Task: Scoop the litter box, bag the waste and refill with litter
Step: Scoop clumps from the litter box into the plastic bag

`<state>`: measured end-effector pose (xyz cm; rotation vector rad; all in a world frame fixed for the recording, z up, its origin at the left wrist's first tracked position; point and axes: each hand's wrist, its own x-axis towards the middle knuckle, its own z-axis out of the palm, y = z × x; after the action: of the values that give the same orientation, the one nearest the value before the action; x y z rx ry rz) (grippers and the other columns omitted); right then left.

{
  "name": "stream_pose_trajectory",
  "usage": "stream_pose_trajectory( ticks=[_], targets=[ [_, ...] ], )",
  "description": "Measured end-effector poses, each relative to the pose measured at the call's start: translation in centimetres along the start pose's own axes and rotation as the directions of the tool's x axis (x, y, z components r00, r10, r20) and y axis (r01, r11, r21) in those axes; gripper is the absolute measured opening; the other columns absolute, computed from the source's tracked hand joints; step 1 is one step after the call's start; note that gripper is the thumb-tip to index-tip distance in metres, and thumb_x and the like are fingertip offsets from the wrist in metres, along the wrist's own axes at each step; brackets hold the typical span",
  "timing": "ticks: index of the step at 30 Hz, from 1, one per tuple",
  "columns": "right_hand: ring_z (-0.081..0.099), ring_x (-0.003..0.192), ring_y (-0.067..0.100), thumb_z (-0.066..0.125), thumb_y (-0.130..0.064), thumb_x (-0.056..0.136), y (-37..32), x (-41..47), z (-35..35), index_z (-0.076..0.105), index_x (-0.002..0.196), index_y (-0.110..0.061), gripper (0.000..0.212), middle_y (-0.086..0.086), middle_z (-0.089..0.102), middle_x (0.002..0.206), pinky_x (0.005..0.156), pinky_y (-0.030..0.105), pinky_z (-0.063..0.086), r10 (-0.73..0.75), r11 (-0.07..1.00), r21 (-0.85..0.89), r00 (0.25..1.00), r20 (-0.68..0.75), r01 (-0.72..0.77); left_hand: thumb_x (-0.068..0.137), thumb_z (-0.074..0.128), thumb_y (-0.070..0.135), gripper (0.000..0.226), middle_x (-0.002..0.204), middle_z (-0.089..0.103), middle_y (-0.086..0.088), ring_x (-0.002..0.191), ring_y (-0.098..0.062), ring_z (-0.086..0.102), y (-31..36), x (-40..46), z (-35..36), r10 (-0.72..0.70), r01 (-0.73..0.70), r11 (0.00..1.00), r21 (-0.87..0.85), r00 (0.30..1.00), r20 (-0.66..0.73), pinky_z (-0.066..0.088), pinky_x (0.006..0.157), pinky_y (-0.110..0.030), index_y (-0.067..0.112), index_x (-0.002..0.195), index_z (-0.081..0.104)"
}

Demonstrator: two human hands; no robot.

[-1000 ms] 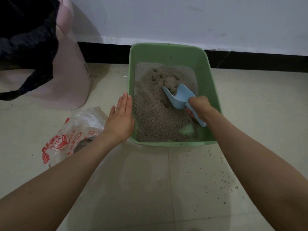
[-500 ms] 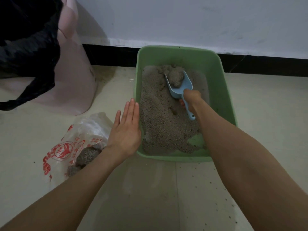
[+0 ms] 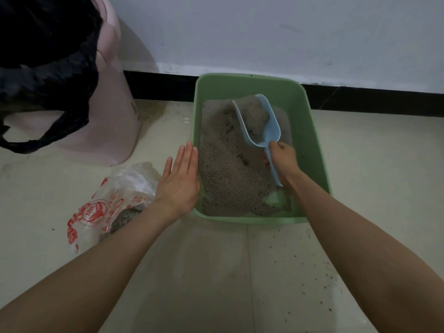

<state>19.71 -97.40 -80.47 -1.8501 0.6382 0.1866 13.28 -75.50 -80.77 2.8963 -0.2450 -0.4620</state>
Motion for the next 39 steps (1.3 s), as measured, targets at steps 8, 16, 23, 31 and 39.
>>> stream_pose_trajectory(
  ticks=[8,16,23,31,39],
  targets=[
    [0.049,0.056,0.015,0.043,-0.017,0.096,-0.8,-5.0,-1.4,0.044,0.06,-0.014,0.037,0.004,0.048,0.059,0.049,0.024,0.037,-0.068,0.972,-0.214,0.989,0.134,0.096,0.1,0.016,0.033,0.058,0.156,-0.015,-0.005,0.144,-0.017,-0.015,-2.3,-1.7,-2.0,0.082,-0.086,0.996,0.03,0.99,0.111,-0.002,0.118,-0.035,0.01,0.147,-0.009],
    [0.043,0.033,0.003,0.043,-0.014,0.095,-2.7,-12.0,2.4,0.054,0.078,-0.002,0.023,0.007,0.051,0.059,0.039,0.014,0.034,-0.121,0.975,-0.139,0.939,0.322,0.173,0.098,0.034,0.025,0.065,0.157,-0.006,-0.011,0.145,-0.024,-0.005,-10.2,-6.5,-3.5,-0.206,0.204,0.978,0.029,0.968,0.143,0.01,0.117,-0.04,0.003,0.147,-0.003],
    [0.044,0.046,0.015,0.043,-0.014,0.096,-0.3,-18.3,7.2,0.053,0.068,-0.006,0.03,0.008,0.052,0.06,0.041,0.019,0.038,-0.002,0.99,-0.124,0.865,0.502,0.074,0.094,0.046,0.033,0.074,0.156,0.007,-0.014,0.144,-0.03,0.001,-16.9,-12.4,-2.8,-0.444,0.455,0.889,0.041,0.838,0.317,0.014,0.117,-0.041,0.001,0.146,0.004],
    [0.049,0.045,0.014,0.042,-0.023,0.096,0.1,-19.7,10.6,0.058,0.069,-0.003,0.038,0.007,0.058,0.061,0.045,0.022,0.041,0.107,0.763,-0.564,0.798,0.593,0.316,0.096,0.044,0.017,0.055,0.15,0.027,-0.018,0.139,-0.032,0.024,-15.7,-13.2,-2.3,-0.314,0.386,0.916,-0.111,0.86,0.403,0.018,0.112,-0.033,0.006,0.145,0.02],
    [0.057,0.11,0.029,0.043,-0.019,0.096,-6.7,-20.9,10.2,0.055,0.119,-0.006,0.028,0.011,0.059,0.12,0.075,0.029,0.033,-0.143,0.022,-0.736,0.73,0.668,0.677,0.094,0.045,0.016,0.051,0.145,0.037,-0.016,0.131,-0.031,0.038,-15.6,-12.8,-2.5,-0.297,0.403,0.89,-0.214,0.867,0.4,0.031,0.107,-0.034,0.005,0.141,0.03]
  ],
)
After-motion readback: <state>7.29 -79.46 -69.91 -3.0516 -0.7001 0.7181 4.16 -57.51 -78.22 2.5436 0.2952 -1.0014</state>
